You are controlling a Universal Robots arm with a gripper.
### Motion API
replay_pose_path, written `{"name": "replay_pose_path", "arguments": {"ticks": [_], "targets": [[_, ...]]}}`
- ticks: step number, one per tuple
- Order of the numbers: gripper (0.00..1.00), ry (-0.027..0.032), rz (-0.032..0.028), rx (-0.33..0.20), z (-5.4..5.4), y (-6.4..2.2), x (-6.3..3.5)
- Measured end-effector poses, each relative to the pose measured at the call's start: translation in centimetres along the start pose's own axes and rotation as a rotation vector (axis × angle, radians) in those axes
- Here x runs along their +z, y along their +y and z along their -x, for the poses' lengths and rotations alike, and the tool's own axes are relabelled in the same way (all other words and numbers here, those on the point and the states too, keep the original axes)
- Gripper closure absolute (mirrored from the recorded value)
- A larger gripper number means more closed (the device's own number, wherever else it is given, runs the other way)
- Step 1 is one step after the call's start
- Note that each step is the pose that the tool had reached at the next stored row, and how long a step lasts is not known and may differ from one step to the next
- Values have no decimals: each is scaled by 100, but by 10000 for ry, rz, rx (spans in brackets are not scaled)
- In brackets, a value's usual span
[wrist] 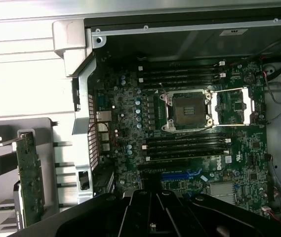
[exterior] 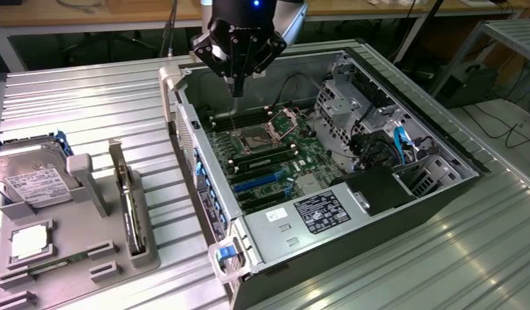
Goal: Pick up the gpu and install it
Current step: 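Reach for the gpu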
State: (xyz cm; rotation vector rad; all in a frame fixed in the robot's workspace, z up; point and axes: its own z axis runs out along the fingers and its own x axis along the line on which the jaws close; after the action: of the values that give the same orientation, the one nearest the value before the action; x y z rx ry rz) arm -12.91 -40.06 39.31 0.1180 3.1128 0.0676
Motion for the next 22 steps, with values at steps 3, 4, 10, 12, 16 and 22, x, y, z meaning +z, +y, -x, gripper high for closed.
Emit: {"name": "replay_pose_path", "arguments": {"ticks": [3, 4, 10, 12, 16, 22], "targets": [[89, 0, 0, 0, -11, -2, 0], [89, 0, 0, 0, -14, -3, 0], [89, 0, 1, 0, -38, -8, 0], [89, 0, 0, 0, -49, -10, -1], [89, 0, 0, 0, -70, -15, -1], [89, 2, 1, -34, -93, -80, -5]]}}
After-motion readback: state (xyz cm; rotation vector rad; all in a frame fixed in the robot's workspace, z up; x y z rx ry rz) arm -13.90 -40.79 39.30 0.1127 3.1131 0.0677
